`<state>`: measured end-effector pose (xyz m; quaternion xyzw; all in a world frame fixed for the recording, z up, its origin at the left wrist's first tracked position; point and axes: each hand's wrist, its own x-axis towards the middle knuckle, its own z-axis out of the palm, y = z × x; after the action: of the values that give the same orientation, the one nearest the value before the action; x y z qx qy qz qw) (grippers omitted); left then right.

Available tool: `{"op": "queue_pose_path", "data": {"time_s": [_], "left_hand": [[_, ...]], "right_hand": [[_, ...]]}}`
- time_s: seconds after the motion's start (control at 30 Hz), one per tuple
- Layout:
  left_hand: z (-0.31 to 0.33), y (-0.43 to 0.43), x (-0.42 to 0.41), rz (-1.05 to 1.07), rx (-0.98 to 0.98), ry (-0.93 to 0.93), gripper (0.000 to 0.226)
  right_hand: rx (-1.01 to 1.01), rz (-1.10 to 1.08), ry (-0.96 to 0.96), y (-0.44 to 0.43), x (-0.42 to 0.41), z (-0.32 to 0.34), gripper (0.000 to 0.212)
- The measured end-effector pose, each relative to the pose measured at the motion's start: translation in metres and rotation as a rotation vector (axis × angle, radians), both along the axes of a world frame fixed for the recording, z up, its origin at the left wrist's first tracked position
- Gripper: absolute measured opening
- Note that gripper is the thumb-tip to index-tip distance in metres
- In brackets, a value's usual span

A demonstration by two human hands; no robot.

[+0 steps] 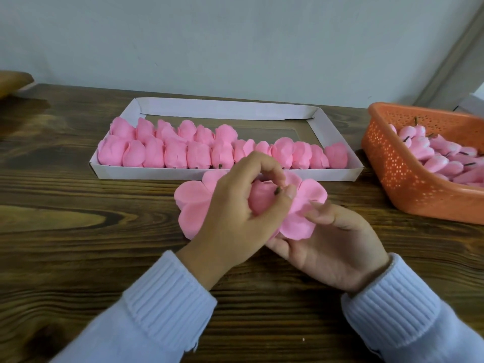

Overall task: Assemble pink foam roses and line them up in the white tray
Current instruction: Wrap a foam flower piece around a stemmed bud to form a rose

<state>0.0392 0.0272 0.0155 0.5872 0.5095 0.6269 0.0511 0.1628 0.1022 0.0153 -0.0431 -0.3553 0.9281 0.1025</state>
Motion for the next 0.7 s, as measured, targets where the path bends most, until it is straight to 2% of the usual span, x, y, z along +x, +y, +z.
{"op": "queue_pose_path", "data": {"time_s": [0.2, 0.33, 0.5, 0.6, 0.7], "left_hand": [[-0.0026, 0.0025, 0.0014, 0.002, 0.017, 0.107, 0.015], [-0.0022, 0.002, 0.0021, 0.012, 0.018, 0.132, 0.021], [-0.0006, -0.0028, 0.002, 0.013, -0.127, 0.137, 0.028], [0.0, -0.0039, 0.0024, 0.009, -0.166, 0.111, 0.039], [-0.0023, -0.0032, 0.0006, 0.029, -0.173, 0.079, 0.045]], "right_hand": [[0.018, 0.03, -0.023, 0.0003, 0.0018, -0.0021, 0.044], [-0.029, 0.059, 0.004, -0.0003, 0.0018, -0.0007, 0.05], [0.025, 0.099, 0.056, -0.0014, 0.0023, 0.0024, 0.045], [0.021, 0.076, 0.023, -0.0007, 0.0029, 0.002, 0.057], [0.051, 0.068, 0.05, 0.0035, 0.004, -0.0014, 0.081]]}}
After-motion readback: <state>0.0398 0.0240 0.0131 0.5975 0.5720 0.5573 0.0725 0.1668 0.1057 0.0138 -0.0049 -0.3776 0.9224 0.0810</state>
